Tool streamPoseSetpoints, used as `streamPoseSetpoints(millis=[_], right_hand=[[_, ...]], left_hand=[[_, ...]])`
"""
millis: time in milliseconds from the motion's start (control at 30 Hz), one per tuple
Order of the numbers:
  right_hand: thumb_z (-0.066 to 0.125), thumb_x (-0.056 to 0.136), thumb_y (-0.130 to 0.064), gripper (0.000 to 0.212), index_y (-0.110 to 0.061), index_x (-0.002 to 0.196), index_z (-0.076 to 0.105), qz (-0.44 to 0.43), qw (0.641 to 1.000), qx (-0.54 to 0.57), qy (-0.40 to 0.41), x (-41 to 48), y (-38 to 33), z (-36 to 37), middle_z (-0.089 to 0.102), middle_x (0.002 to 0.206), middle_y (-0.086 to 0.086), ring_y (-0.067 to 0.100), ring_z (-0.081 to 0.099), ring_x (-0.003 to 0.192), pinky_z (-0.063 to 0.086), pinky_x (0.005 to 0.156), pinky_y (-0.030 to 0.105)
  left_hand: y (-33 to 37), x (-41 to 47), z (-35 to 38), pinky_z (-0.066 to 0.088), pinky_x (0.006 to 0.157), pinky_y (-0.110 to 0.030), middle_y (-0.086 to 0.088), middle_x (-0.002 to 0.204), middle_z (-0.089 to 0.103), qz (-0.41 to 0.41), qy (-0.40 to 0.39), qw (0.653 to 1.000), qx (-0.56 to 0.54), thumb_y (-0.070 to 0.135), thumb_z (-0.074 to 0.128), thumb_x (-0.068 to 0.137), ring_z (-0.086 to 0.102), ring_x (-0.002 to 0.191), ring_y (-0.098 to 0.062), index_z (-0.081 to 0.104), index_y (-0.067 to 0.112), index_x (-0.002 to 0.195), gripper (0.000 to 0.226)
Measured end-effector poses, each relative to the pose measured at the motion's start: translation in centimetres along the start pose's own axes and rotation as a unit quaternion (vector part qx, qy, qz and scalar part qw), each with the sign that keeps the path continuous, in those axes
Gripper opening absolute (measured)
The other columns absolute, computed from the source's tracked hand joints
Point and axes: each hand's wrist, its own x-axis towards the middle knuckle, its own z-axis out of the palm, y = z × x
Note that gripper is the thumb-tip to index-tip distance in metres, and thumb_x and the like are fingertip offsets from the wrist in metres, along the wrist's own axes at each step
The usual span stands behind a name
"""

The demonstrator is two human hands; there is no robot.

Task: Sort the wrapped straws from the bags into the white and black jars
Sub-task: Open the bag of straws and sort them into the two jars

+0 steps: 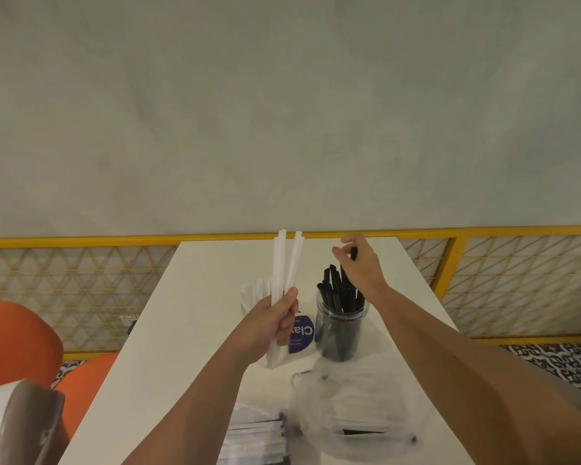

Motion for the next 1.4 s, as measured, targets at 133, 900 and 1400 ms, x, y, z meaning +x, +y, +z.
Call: streamPoseSetpoints(millis=[133, 900, 1400], right_hand=[[0.058, 0.09, -0.02, 0.025, -0.011, 0.113, 0.052, -0.058, 0.997, 0.009, 0.041, 0.1, -1.6, 0.1, 0.061, 0.103, 0.007, 0.009, 0.05, 0.095, 0.033, 0.074, 0.007], [0.043, 0.099, -0.017, 0.01, -0.009, 0.1, 0.049, 0.115, 0.905, 0.233, -0.338, -4.4, -9.6, 4.8, 0.061, 0.078, 0.005, 0.016, 0.066, 0.071, 0.055, 0.058, 0.022], [0.034, 0.1, -0.01, 0.016, -0.006, 0.11, 0.045, 0.003, 0.978, 0.182, -0.097, -2.7, -6.1, 8.8, 0.06, 0.083, 0.0, -0.003, 0.059, 0.075, 0.042, 0.077, 0.011]], left_hand=[[-0.1, 0.1, 0.0, 0.038, 0.047, -0.02, -0.002, 0.054, 0.042, 0.016, 0.013, 1.0, 0.02, 0.042, 0.043, 0.096, 0.035, 0.043, -0.011, 0.06, 0.014, 0.081, 0.037], [1.1, -0.2, -1.1, 0.051, 0.071, -0.023, -0.002, 0.075, 0.067, 0.04, -0.016, 0.999, -0.027, 0.026, 0.042, 0.098, 0.06, 0.066, -0.013, 0.061, 0.007, 0.095, 0.027], [-2.1, 1.2, -6.3, 0.027, 0.109, -0.037, 0.003, 0.155, 0.022, 0.004, 0.173, 0.978, 0.114, 0.009, 0.067, 0.081, 0.022, 0.142, -0.018, 0.019, 0.024, 0.148, 0.084]])
